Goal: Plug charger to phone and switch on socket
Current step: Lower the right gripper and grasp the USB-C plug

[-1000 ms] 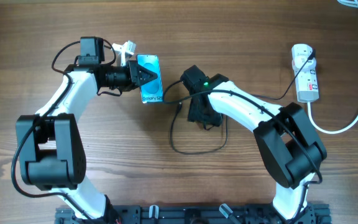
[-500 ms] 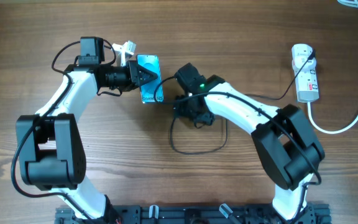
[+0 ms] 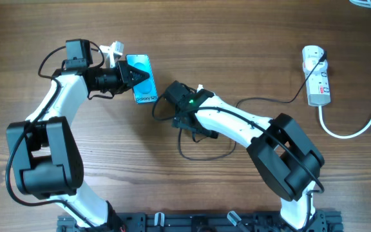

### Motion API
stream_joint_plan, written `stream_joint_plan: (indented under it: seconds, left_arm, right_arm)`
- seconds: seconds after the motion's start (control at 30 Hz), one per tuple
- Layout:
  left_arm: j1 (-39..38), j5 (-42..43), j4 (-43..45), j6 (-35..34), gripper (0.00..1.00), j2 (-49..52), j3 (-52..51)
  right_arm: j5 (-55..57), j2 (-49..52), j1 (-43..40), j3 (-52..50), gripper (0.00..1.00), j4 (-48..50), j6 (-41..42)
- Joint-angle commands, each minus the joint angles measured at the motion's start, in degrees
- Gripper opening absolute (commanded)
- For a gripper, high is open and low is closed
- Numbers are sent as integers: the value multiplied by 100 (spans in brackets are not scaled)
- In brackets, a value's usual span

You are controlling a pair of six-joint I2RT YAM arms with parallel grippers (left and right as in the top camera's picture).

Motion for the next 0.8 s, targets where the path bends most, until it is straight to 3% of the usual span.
stream_joint_plan:
  seconds: [0.0,0.23,0.43,0.47,0.53,0.77]
  left_arm:
    - [-11,118,17,-37,4,7,4]
    - [-11,118,13,-35,4,7,4]
    - [-11,118,13,-37,4,7,4]
    - [-11,120,11,-37,4,7,4]
    - [-11,142,11,-35,4,7,4]
    - [-11,184,13,-35,4,7,4]
  right_arm:
    - [184,354,-46,-35,99,-269,98]
    - [114,354,-481,595,99,-1655,-308]
    - [-970,354,-595,584,98,-986,-645]
    - [-973,354,-586,581,81,-907,-636]
    - [-970,354,-586,581,62,-896,-531]
    - [-688,354,-586,391,38,-826,-396]
